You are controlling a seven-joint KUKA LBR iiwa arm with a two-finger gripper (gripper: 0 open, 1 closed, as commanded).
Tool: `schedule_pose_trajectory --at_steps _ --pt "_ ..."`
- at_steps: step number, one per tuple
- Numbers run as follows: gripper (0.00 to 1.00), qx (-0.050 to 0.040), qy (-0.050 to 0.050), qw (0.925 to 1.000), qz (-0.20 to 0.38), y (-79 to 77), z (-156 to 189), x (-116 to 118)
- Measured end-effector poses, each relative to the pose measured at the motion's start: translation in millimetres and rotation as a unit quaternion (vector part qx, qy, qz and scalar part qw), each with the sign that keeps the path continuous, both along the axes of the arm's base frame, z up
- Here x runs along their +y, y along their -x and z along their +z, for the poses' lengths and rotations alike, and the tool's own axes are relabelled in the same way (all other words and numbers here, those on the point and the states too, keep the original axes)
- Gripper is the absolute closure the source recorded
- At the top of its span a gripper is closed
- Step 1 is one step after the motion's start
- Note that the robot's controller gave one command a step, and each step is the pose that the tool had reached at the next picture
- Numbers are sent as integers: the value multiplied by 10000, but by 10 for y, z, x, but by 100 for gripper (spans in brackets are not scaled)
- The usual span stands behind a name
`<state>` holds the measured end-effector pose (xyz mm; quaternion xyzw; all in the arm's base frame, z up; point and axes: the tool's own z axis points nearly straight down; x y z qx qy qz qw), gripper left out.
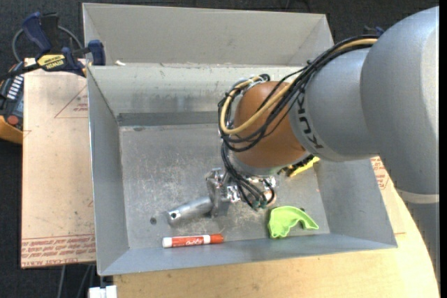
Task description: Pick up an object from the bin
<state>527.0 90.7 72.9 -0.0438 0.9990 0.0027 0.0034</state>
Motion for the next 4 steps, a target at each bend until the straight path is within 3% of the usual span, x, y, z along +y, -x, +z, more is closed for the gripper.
schedule_pose_trajectory --at_steps 1,2,3,4 --pt "100 -32 -19 10000 43 -135 -3 -202" --pt "100 -32 -13 9998 185 -200 4 -550" --pt "100 -83 -36 9997 242 -14 -1 -766" --pt "100 -28 -16 9987 517 195 295 -792"
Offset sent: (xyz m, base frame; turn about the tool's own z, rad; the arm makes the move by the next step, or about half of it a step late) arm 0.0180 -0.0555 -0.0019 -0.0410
